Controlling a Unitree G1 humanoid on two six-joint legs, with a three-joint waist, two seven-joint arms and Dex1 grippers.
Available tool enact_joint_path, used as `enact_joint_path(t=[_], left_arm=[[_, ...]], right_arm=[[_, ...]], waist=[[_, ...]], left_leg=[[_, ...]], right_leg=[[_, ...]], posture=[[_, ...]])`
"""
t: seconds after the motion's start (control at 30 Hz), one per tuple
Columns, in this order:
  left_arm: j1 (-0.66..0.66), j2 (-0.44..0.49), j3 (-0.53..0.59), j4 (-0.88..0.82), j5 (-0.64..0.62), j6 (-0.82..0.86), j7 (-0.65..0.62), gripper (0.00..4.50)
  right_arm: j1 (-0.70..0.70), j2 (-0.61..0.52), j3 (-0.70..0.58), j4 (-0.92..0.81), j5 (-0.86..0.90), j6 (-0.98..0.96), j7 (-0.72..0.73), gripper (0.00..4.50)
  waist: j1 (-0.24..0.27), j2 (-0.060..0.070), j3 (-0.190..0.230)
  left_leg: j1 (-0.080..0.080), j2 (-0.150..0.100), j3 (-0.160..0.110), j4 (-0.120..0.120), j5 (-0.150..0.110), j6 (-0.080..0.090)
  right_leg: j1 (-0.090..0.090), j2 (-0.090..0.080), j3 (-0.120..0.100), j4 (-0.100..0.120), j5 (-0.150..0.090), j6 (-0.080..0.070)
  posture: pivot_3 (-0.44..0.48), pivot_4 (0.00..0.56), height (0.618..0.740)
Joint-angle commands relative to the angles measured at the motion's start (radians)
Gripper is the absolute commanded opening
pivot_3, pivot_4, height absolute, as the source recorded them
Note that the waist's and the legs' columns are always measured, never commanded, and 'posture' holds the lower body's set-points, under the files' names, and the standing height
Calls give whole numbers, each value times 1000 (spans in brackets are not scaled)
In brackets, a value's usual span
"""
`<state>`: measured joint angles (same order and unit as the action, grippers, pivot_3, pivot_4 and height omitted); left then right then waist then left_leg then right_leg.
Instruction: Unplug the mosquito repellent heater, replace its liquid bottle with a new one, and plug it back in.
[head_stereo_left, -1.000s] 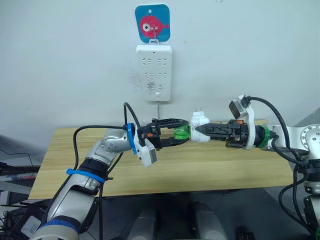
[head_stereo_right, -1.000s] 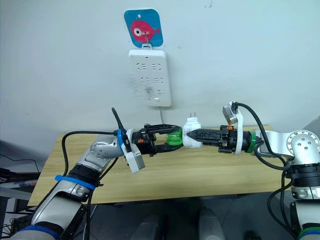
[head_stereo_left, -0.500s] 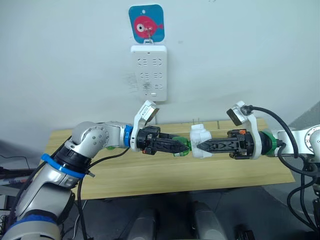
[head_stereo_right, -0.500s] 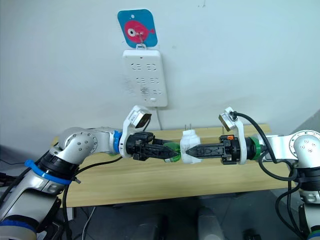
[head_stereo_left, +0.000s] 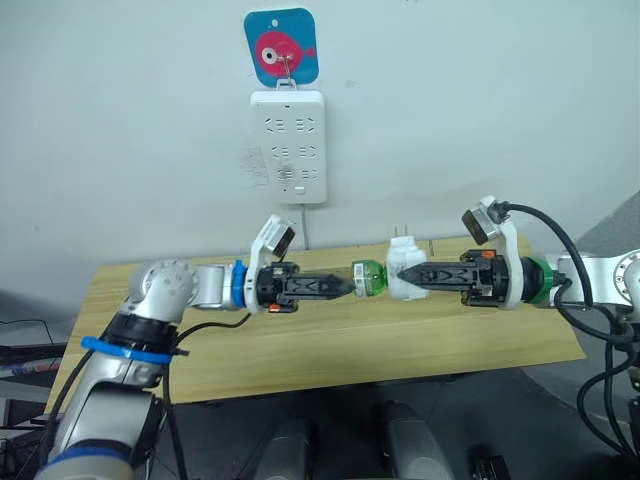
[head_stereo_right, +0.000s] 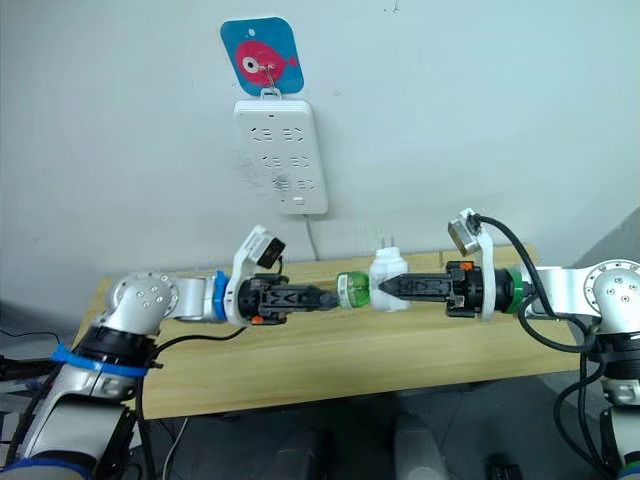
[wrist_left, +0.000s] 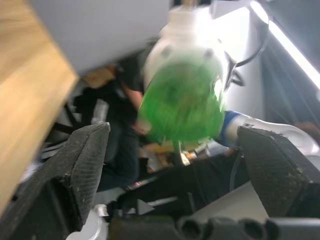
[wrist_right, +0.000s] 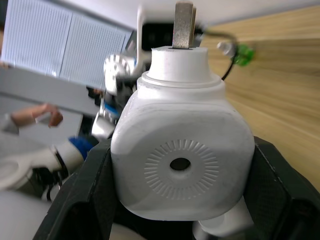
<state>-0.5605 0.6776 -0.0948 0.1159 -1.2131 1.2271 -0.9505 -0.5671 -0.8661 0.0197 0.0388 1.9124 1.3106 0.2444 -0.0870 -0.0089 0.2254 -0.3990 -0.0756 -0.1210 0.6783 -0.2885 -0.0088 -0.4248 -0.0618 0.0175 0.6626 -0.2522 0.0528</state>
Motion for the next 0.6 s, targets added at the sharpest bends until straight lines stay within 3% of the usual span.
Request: enact_joint_path(t=[0.03, 0.1, 0.17, 0.37, 0.47, 0.6], left_arm=[[65, 67, 20, -158, 177, -209, -100, 4469], [155, 97, -46, -270, 473, -618, -177, 4469], [201, 47, -63, -279, 732, -1055, -163, 4469], [139, -103, -11, -6, 1133, -1961, -14, 4469], [65, -129, 5, 126, 1243, -2249, 66, 4469], [-9, -151, -10, 254, 1340, -2444, 157, 4469]], right_arm=[[-4, -12, -50, 30, 60, -29, -27, 2973], [-9, -8, -66, 61, 60, -26, -36, 2973], [-17, -1, -74, 79, 60, -17, -38, 2973], [-34, 24, -69, 83, 60, 7, -51, 2973], [-53, 37, -61, 89, 60, 15, -53, 2973], [-74, 55, -48, 92, 60, 24, -60, 2973]], waist=[[1, 0, 0], [6, 0, 0], [16, 1, 0], [53, 1, 0], [56, 1, 0], [55, 1, 0]], left_leg=[[0, 0, 0, 0, 0, 0], [0, 0, 1, -1, 0, 0], [0, 0, 4, -2, 0, -1], [-2, 1, 8, -1, 0, 0], [-2, 1, 9, -1, -2, 4], [-2, 0, 11, 0, -3, 6]], right_leg=[[0, 0, 0, 0, 0, 0], [0, -1, 0, -1, 0, 0], [1, -3, 0, -6, 1, -2], [3, -5, 1, -16, 8, -2], [3, -5, 1, -16, 9, -1], [3, -7, -1, -16, 10, 0]], posture=[[-148, 230, 740], [-137, 227, 740], [-132, 226, 740], [-112, 221, 740], [-108, 221, 740], [-109, 220, 740]])
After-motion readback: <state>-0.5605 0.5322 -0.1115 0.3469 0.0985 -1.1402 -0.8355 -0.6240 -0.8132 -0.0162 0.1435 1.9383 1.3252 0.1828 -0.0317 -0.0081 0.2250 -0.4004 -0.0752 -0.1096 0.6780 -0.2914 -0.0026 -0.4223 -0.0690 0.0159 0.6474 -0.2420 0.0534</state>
